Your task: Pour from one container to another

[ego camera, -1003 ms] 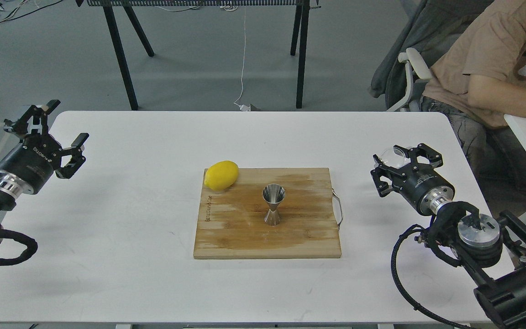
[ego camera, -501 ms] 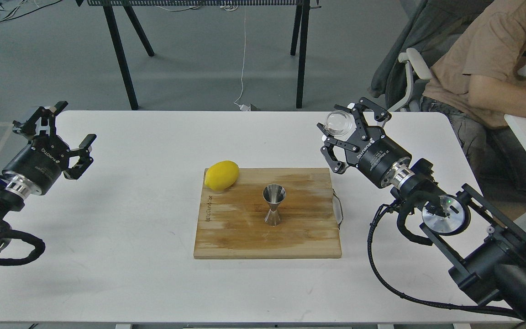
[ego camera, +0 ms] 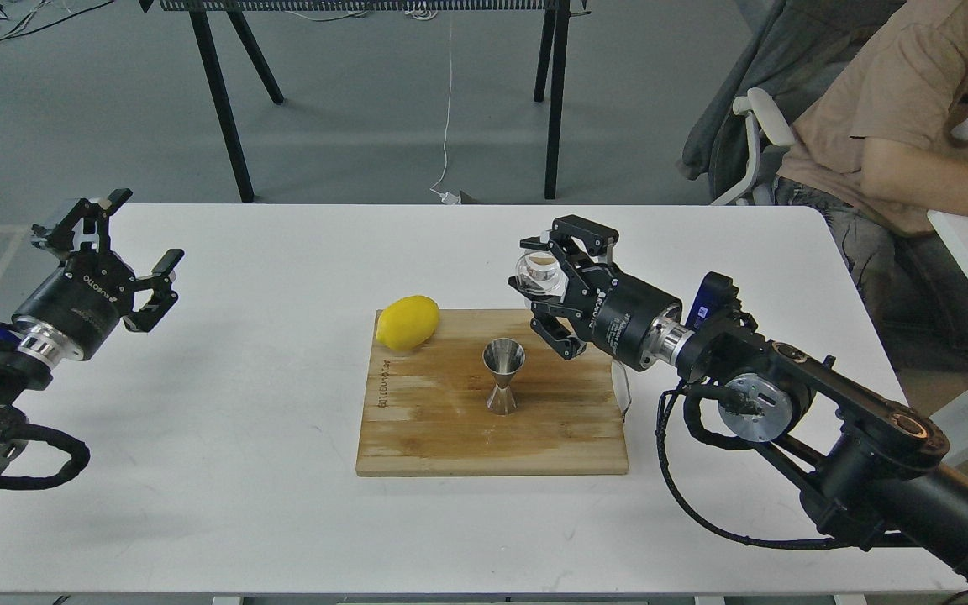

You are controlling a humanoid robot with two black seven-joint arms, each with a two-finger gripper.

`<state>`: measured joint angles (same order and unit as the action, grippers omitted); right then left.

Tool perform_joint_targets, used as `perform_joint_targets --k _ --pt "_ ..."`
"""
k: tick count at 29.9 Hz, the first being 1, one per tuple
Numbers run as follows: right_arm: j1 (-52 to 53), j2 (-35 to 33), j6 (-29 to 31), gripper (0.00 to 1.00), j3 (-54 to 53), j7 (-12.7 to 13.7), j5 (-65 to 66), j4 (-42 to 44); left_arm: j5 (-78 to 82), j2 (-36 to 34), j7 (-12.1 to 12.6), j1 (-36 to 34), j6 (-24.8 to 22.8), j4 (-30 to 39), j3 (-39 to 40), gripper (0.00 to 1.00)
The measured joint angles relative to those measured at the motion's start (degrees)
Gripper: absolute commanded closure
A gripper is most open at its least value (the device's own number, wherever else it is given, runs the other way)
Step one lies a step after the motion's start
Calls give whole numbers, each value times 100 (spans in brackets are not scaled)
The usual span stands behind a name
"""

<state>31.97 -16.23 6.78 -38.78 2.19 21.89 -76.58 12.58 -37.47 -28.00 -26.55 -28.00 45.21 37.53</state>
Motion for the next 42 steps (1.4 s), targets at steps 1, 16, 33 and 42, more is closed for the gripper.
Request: perform_joint_targets --k 1,16,33,42 --pt "55 0 0 60 91 0 79 5 2 10 0 -1 0 -10 0 6" --pt "452 -37 0 61 965 0 1177 30 -1 29 0 -25 0 -42 0 6" --pt "847 -55 -21 61 1530 -42 2213 121 -1 29 0 -26 0 -42 3 6" --pt "981 -45 -38 61 1549 -44 2345 229 -1 32 0 -18 0 -48 9 6"
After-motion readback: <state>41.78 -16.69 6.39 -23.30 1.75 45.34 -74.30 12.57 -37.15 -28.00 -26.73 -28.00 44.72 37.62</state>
